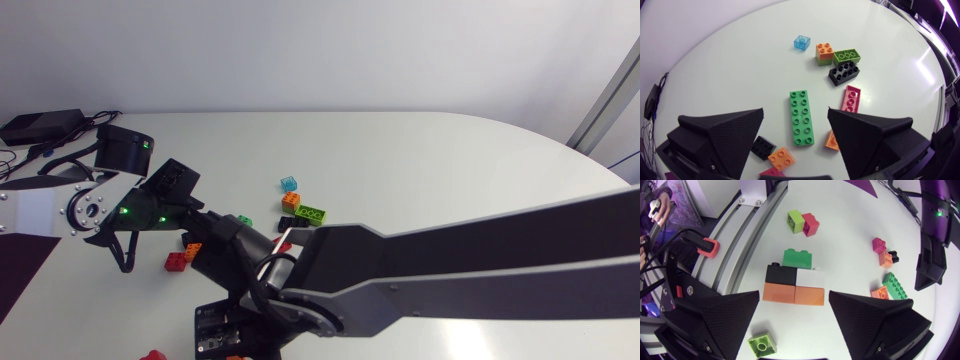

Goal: Disassemble duplo

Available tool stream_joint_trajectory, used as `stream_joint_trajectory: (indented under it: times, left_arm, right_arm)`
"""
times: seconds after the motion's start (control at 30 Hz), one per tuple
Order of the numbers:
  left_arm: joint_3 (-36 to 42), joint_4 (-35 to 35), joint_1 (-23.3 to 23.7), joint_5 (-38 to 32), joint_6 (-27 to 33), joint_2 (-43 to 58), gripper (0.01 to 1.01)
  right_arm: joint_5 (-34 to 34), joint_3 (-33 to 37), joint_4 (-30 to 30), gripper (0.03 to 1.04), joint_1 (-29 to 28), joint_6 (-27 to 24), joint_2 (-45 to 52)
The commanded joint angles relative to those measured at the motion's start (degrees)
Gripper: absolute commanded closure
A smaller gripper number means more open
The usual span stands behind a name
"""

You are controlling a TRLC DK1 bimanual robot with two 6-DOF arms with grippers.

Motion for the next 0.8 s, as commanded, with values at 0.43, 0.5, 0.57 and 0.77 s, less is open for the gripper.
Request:
stream_joint_trajectory:
  times: [0.43, 0.5, 0.57, 0.77]
  left_arm:
    - [-1.6, 1.1, 0.2, -0.3, -1.5, -0.6, 0.141]
    - [-1.7, 1.1, 0.1, -0.3, -1.5, -0.6, 0.141]
    - [-1.7, 1.1, 0.0, -0.3, -1.5, -0.6, 0.141]
    - [-1.8, 1.1, 0.0, -0.2, -1.5, -0.6, 0.141]
  right_arm:
    - [1.5, 5.1, -4.0, 0.17, 0.8, 2.8, 5.9]
    - [1.5, 5.1, -4.0, 0.23, 0.8, 2.8, 5.9]
    - [1.5, 5.3, -4.0, 0.33, 0.8, 3.1, 5.9]
    - [1.1, 4.6, -3.8, 0.47, 0.9, 2.3, 5.3]
